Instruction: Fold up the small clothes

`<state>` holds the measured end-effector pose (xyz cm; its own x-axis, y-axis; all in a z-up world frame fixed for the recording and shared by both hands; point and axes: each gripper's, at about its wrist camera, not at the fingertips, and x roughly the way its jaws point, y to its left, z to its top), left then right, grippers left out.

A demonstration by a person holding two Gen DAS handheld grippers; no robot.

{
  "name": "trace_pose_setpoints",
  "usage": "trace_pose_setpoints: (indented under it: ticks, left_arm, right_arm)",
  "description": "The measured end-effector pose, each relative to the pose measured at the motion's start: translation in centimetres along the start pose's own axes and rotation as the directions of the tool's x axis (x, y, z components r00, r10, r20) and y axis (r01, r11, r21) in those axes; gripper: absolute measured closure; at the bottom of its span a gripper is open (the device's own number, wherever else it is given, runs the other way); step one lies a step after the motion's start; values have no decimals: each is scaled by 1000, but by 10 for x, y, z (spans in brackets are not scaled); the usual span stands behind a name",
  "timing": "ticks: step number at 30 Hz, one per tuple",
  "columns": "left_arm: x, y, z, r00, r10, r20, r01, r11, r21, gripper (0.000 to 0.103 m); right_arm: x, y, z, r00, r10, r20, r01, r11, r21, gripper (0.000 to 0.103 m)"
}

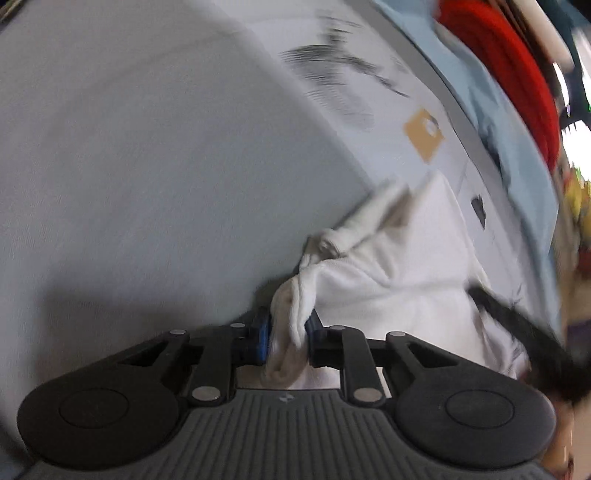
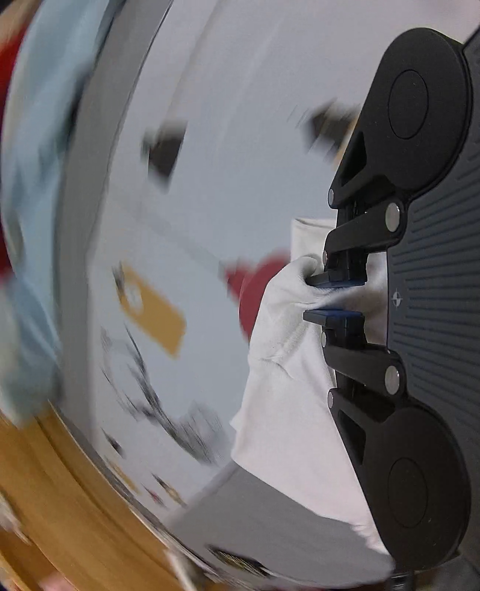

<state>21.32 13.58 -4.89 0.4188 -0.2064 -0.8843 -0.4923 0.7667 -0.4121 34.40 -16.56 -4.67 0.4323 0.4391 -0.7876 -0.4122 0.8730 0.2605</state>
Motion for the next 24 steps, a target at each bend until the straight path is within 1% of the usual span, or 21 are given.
trace_pose_setpoints:
  ticks: [1,2,3,4,5,6,7,8,9,10,11,12,13,14,15,18,20,21,22,23,24]
  left_arm:
    - [11,-20,18,1000,11,-14,-9,994,109,82]
    - [25,-45,37,999,23,-36,-14,974,226,82]
    - [39,-70,50,998,28,-58,-9,953,303,82]
    - [54,-101,62,995,36,-91,2,921,389,82]
    - [65,-128,68,993,52,-102,0,891,453,82]
    - [75,-156,70,993,64,-100,-3,855,518,82]
    - [82,-185,68,994,65,-85,-4,813,582,82]
    - [87,-205,63,996,59,-69,-3,782,624,82]
    - [90,-223,59,997,52,-53,-5,755,656,82]
    - [92,-238,54,998,54,-30,-19,731,682,82]
    - [93,-244,51,998,62,-18,-32,720,693,82]
    - [93,-246,50,998,67,-8,-42,710,703,82]
    - [92,-246,51,997,72,6,-54,699,713,83]
    - [93,-247,58,997,74,20,-66,696,715,83]
    - [88,-241,62,997,71,31,-72,701,710,83]
    - [74,-222,84,993,75,96,-120,745,657,83]
    - [68,-205,103,970,134,204,-232,773,590,83]
    - [65,-194,110,961,153,230,-260,787,560,83]
    - [64,-182,119,962,157,223,-254,810,529,83]
    - [62,-171,122,972,134,191,-215,831,513,81]
    - [59,-158,121,986,83,142,-144,854,500,77]
  right_arm:
    - [-14,-9,-14,998,-41,43,40,998,45,92]
    - [-30,-21,-32,992,-91,86,81,990,111,92]
    - [-43,-33,-48,986,-126,109,104,977,184,92]
    - [-57,-49,-68,981,-150,121,110,951,290,91]
    - [-73,-66,-92,979,-155,129,86,899,429,91]
    - [-84,-76,-109,979,-151,136,61,856,513,91]
    - [-98,-82,-130,978,-144,149,32,813,582,91]
    - [-107,-84,-144,977,-142,158,14,784,621,91]
    - [-114,-84,-155,977,-151,148,18,759,651,92]
    - [-119,-81,-159,980,-144,134,20,751,660,92]
    - [-125,-78,-159,978,-144,150,12,760,650,92]
    - [-129,-75,-160,971,-166,174,18,771,637,92]
    - [-132,-73,-158,964,-180,197,23,792,610,92]
    - [-131,-72,-156,960,-189,208,29,803,596,92]
    - [-130,-75,-154,956,-196,217,30,802,596,92]
    - [-125,-88,-150,955,-194,224,18,792,610,92]
    - [-117,-90,-145,951,-211,224,42,810,585,92]
    - [-115,-92,-145,949,-220,225,55,820,570,92]
    - [-113,-93,-143,948,-222,228,60,828,557,92]
    - [-111,-92,-141,949,-219,227,62,835,547,92]
    - [-110,-92,-142,949,-218,227,64,840,539,92]
